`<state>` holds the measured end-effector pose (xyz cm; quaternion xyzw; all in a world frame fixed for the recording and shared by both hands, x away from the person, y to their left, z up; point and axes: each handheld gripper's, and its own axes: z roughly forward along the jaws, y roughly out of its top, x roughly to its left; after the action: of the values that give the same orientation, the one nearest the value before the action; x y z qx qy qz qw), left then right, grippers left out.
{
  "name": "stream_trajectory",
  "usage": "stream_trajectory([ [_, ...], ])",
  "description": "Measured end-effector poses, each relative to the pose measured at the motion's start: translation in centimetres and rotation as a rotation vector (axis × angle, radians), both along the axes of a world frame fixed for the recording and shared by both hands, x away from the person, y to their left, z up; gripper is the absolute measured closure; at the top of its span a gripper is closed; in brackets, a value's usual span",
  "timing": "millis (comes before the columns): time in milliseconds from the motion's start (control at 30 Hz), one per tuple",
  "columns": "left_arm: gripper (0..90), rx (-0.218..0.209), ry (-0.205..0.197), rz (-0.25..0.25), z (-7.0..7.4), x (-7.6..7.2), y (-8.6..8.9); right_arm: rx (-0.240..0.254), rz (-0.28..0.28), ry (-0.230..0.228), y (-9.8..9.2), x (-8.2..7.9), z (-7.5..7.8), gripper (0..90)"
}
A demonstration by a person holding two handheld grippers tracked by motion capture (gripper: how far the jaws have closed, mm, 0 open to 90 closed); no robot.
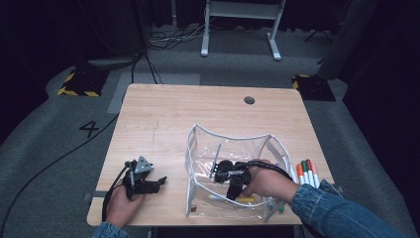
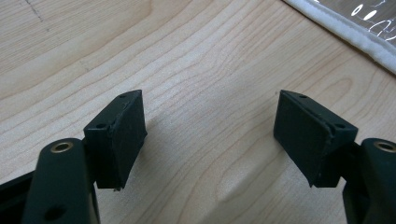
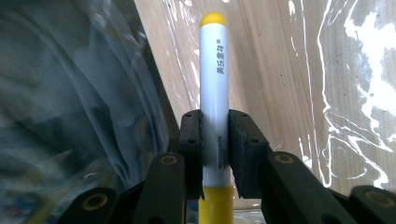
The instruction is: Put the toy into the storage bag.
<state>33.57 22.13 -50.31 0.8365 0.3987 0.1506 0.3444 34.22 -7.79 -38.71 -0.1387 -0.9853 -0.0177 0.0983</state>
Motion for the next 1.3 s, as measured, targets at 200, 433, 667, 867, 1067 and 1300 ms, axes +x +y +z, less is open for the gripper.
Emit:
stream_trajectory([
  [200, 25.6, -0.001, 0.000, 0.000, 0.0, 0.0, 0.0, -0.031, -0.009, 0.004, 0.2, 0.8, -0.8, 76.0],
  [433, 26.6, 0.000, -0.001, -0.006, 0.0, 0.0, 0.0, -0.063, -0.015, 0.011, 1.0, 1.2, -1.3, 75.9],
  [667, 26.9, 0.002, -0.003, -0.009, 0.0, 0.0, 0.0, -0.088, -0.018, 0.016, 1.0, 1.3, -1.7, 75.7],
  [867, 26.9, 0.002, -0.003, -0.008, 0.0, 0.0, 0.0, -0.062, -0.043, 0.026, 0.4, 1.7, -1.7, 62.9],
  [1067, 27.0, 0.000, -0.004, -0.008, 0.0, 0.0, 0.0, -0.009, -0.075, 0.000, -0.3, 1.8, -0.3, 59.5],
  [1300, 26.9, 0.000, -0.003, -0.007, 0.0, 0.0, 0.0, 0.155, -0.103, -0.119, -2.5, 0.9, 4.3, 57.8],
])
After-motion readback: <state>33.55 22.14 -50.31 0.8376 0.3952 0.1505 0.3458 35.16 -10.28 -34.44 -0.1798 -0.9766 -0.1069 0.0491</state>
